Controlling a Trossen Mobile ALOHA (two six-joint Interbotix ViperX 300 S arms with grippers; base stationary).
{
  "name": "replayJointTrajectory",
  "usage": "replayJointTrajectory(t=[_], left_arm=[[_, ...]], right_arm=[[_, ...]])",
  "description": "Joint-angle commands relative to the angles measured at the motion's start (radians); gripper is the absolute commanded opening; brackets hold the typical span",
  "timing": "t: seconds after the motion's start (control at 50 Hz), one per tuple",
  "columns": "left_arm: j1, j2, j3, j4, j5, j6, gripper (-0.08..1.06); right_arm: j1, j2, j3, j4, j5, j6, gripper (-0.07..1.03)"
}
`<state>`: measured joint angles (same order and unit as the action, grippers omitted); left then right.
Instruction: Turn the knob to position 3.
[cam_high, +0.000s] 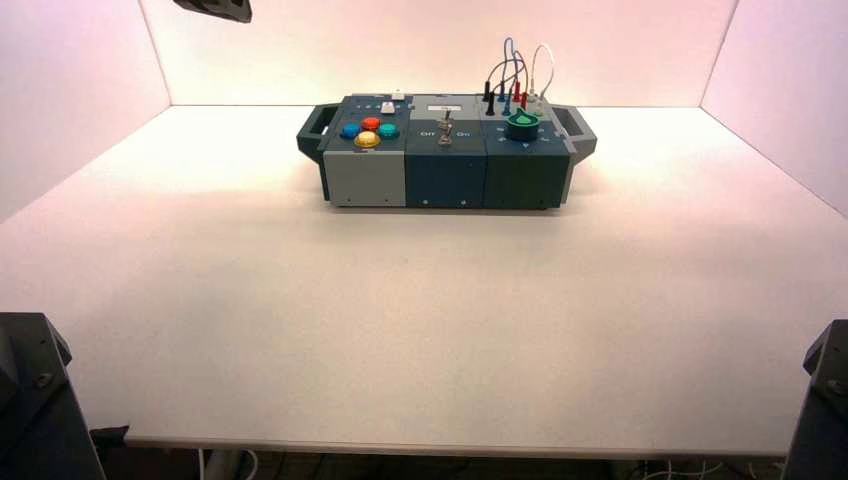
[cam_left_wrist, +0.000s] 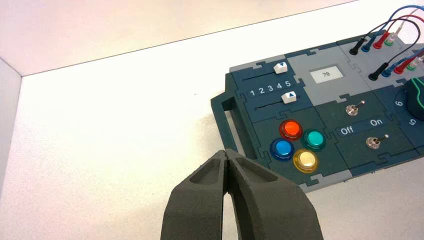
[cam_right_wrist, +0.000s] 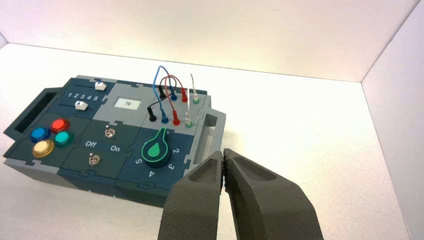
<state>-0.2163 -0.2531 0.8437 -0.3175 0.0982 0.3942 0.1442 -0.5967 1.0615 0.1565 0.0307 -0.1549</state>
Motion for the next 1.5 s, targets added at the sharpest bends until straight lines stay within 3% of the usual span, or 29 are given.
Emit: replayJointTrajectory(t=[0.02,0.36,0.48,0.7,1.04,1.24,1.34,1.4,1.5], left_arm=[[-0.003,-0.023,-0.014,0.000,-0.005,0.000,-0.04],[-0.003,-0.023,-0.020,-0.002,-0.005,0.000,-0.04],[-0.003,-0.023,-0.023,0.000,-0.003,0.002,-0.04],[-0.005,-0.012,-0.048,-0.003,0.083,-0.002,-0.04],[-0.035,0.057,-0.201,-0.025,0.365,-0.002,-0.04],[-0.075,0.115,-0.262,-0.025,0.445,0.021,-0.04],[-0.100,0.150,-0.288,-0.023,0.466,0.055,-0.04],[-0.117,0.175,-0.302,-0.025,0.479,0.086,-0.04],[-0.135,0.204,-0.311,-0.023,0.489,0.107,-0.04]], right_arm=[[0.000,-0.008,-0.018,0.002,-0.002,0.002,0.00],[0.000,-0.008,-0.018,0.002,0.005,0.003,0.00],[0.005,-0.008,-0.026,0.005,0.048,0.002,-0.01],[0.044,-0.014,-0.117,0.000,0.276,-0.008,-0.02],[0.066,-0.002,-0.282,0.005,0.505,-0.008,-0.02],[0.064,0.048,-0.377,0.002,0.627,-0.012,-0.02],[0.064,0.101,-0.416,0.000,0.672,-0.037,-0.02],[0.064,0.141,-0.434,0.000,0.695,-0.069,-0.02],[0.064,0.202,-0.465,0.002,0.733,-0.121,-0.02]])
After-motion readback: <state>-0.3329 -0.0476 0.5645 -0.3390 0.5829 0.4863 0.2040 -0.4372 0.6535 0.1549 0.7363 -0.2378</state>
